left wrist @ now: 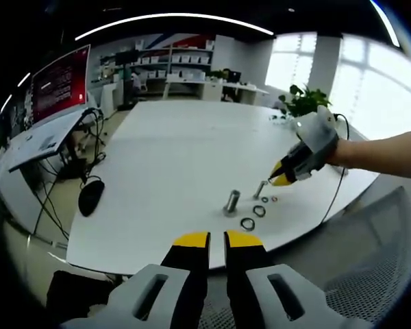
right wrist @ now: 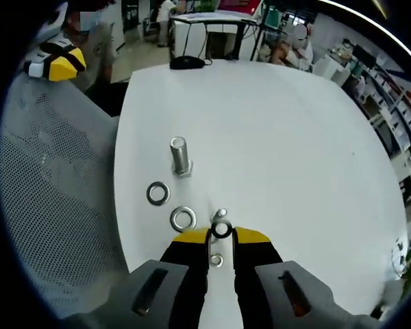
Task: Place the washer onto the threaded stud by aligning its center hole with the stud, sliding it down to the base, and recovering from edge contact or off-axis alignment until the washer reaches the visible bottom stop.
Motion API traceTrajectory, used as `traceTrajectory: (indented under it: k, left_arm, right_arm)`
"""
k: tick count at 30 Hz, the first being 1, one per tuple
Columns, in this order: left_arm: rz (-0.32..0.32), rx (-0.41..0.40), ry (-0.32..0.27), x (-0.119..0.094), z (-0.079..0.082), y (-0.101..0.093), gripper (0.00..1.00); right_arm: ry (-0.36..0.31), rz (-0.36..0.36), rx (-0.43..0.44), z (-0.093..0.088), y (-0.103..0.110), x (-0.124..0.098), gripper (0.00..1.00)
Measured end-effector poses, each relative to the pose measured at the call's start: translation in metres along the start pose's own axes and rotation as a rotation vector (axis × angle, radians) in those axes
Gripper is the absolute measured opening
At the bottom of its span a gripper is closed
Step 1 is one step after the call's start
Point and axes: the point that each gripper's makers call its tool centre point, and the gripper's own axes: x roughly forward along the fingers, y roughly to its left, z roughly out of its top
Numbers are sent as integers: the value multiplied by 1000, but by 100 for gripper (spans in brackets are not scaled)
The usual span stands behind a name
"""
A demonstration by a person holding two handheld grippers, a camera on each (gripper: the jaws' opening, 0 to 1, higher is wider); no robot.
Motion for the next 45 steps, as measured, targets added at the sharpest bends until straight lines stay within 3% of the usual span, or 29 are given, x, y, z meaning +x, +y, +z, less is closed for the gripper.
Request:
traceTrajectory:
  k: [19, 45]
  left_arm:
    - [4, -5, -10, 0, 1, 1, 6]
    - [4, -4, 12, 0, -2, 0, 6]
  right_arm:
    - [24, 29, -33, 10, 0, 12, 14]
    - [103, 55, -69, 0, -1, 31, 14]
